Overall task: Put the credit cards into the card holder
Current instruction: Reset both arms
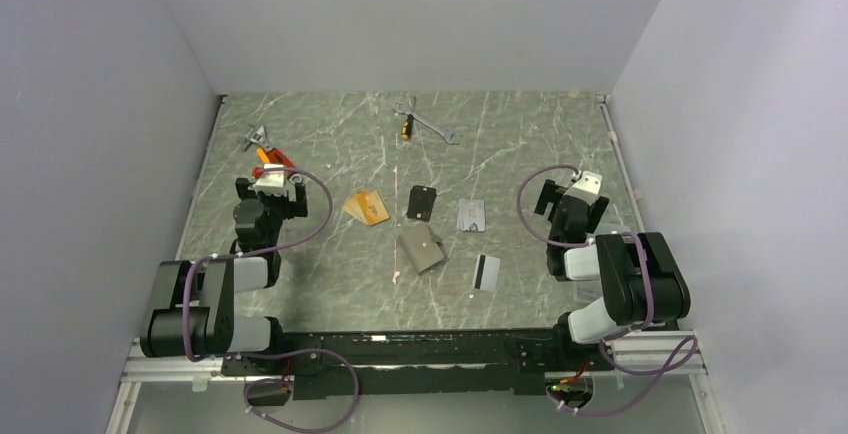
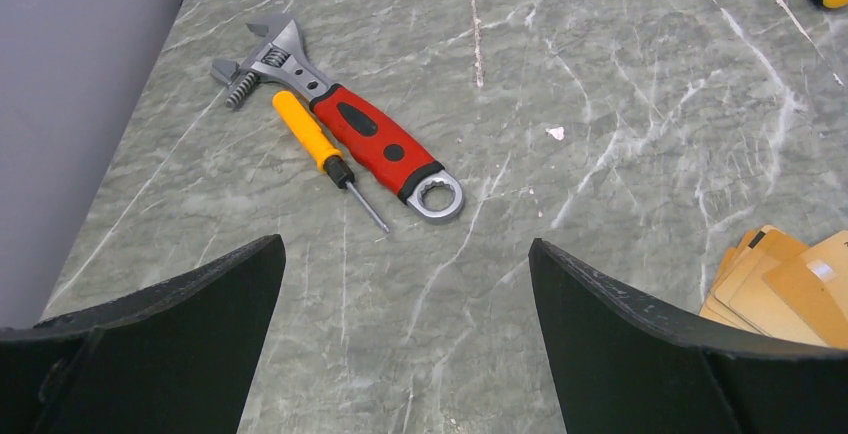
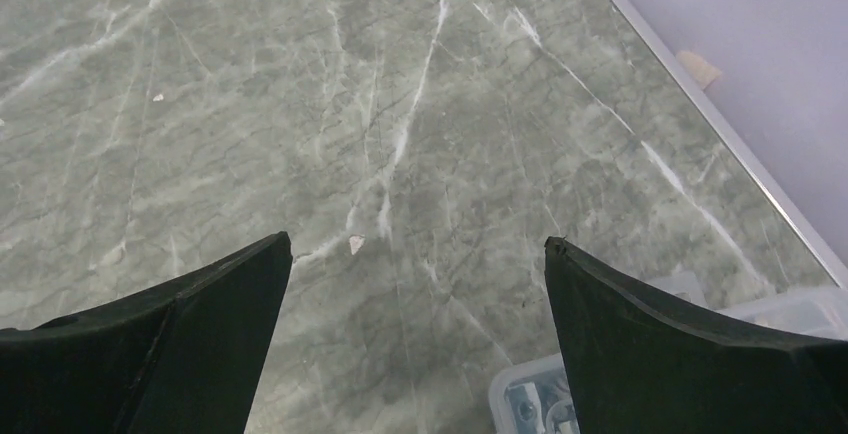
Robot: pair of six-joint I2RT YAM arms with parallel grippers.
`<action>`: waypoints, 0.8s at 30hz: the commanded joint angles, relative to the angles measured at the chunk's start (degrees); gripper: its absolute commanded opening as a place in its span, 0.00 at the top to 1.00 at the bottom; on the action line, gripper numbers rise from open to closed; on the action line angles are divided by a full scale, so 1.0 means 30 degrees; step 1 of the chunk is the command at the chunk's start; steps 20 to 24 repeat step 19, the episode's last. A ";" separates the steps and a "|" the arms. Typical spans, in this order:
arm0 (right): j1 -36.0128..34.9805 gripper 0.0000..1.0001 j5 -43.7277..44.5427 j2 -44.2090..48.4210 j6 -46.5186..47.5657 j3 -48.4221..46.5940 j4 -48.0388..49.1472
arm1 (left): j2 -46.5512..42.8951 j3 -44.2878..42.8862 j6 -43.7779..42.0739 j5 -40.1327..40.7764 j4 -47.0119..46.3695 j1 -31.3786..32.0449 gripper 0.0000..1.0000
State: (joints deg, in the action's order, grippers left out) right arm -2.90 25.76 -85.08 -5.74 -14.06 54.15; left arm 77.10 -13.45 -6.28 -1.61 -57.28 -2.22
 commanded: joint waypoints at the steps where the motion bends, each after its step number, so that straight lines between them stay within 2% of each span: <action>1: 0.0315 0.00 -0.1069 0.0118 -0.0146 -0.0206 0.2761 | -0.0067 -0.0082 0.0417 0.0477 -0.0375 -0.0014 0.01; 2: 0.0298 0.00 -0.1001 -0.0168 0.0271 -0.0007 0.3726 | -0.0135 -0.0129 0.0398 0.0477 -0.0147 -0.0021 0.01; 4: 0.0320 0.00 -0.1057 0.0245 -0.0152 -0.0051 0.2731 | -0.0082 -0.0080 0.0417 0.0477 -0.0313 -0.0020 0.01; 6: 0.0320 0.00 -0.0969 0.0054 0.0236 0.0215 0.3836 | -0.0017 -0.0086 0.0425 0.0477 -0.0495 -0.0022 0.01; 8: 0.0311 0.00 -0.0977 0.0321 0.0030 0.0124 0.3119 | -0.0068 -0.0065 0.0409 0.0477 -0.0383 -0.0014 0.01; 24: 0.0321 0.00 -0.0939 0.0244 0.0093 0.0131 0.3288 | -0.0062 -0.0063 0.0443 0.0477 -0.0401 -0.0015 0.01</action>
